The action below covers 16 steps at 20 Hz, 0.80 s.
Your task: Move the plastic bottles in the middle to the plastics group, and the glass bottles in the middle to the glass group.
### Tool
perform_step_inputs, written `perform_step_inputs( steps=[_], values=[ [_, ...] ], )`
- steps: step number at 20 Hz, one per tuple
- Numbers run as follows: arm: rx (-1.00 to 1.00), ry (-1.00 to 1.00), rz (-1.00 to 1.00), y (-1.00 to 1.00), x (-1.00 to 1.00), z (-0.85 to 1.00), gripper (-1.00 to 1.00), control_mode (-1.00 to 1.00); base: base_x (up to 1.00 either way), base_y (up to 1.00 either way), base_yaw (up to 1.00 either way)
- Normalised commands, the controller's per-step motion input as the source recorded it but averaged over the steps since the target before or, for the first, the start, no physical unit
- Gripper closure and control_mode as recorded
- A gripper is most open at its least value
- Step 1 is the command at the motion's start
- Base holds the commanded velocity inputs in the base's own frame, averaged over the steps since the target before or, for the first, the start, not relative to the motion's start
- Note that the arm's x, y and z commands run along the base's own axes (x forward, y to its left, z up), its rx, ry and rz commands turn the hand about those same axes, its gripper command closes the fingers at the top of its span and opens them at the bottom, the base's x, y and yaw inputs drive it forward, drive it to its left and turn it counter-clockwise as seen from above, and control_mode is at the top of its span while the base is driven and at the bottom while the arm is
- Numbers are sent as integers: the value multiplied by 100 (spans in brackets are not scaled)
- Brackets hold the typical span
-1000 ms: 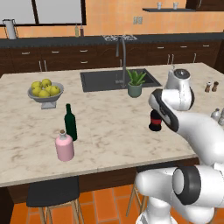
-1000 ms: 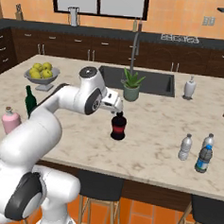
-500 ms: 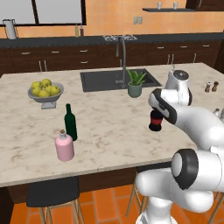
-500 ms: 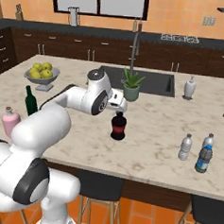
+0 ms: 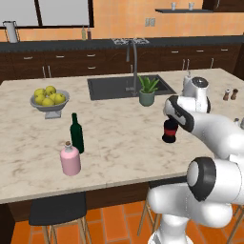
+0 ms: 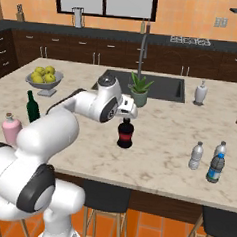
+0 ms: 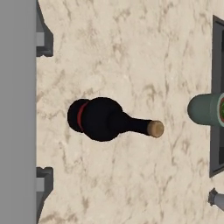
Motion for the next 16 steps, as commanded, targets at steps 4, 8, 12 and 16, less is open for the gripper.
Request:
perform_step_inputs(
  steps=[4,8,12,16],
  values=[
    [0,0,3,0,25,-15,-100,-100,0,0,0],
    [-1,1,0,-8,23,-16,-100,-100,0,0,0],
    [-1,1,0,-10,22,-12,-100,-100,0,0,0],
    [0,0,0,-5,18,-9,-100,-100,0,0,0]
  ],
)
